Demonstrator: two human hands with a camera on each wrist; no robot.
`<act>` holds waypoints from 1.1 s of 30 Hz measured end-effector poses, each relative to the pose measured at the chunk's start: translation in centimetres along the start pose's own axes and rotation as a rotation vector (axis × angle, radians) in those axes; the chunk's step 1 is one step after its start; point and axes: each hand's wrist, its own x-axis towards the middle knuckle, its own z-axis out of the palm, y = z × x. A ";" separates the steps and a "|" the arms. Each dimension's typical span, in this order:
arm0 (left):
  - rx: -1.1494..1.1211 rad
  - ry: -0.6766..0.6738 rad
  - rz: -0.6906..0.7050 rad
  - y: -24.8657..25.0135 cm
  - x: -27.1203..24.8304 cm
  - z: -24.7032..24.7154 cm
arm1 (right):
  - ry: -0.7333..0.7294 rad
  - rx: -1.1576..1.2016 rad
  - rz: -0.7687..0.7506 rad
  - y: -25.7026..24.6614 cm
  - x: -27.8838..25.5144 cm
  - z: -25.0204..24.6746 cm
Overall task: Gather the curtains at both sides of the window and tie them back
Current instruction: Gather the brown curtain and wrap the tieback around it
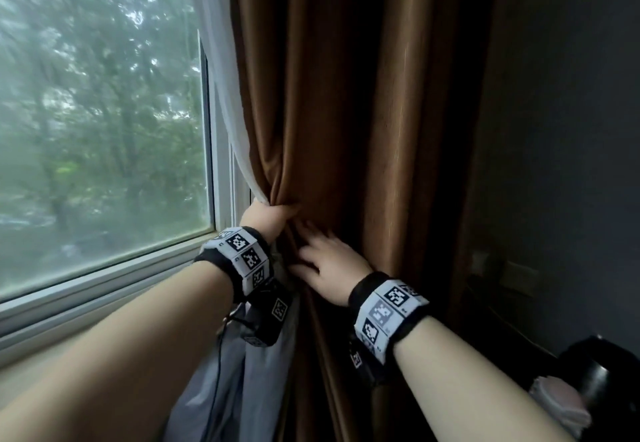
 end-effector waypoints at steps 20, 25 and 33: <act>0.046 -0.030 0.049 -0.4 -0.5 0.5 | 0.321 0.363 0.373 -0.2 -3.7 -0.9; 0.053 -0.052 0.065 -0.4 -0.6 0.2 | 0.049 0.395 0.334 -2.4 -1.8 0.7; -0.193 -0.236 -0.062 -0.3 -1.0 -0.8 | -0.006 0.402 0.252 -1.7 0.1 0.9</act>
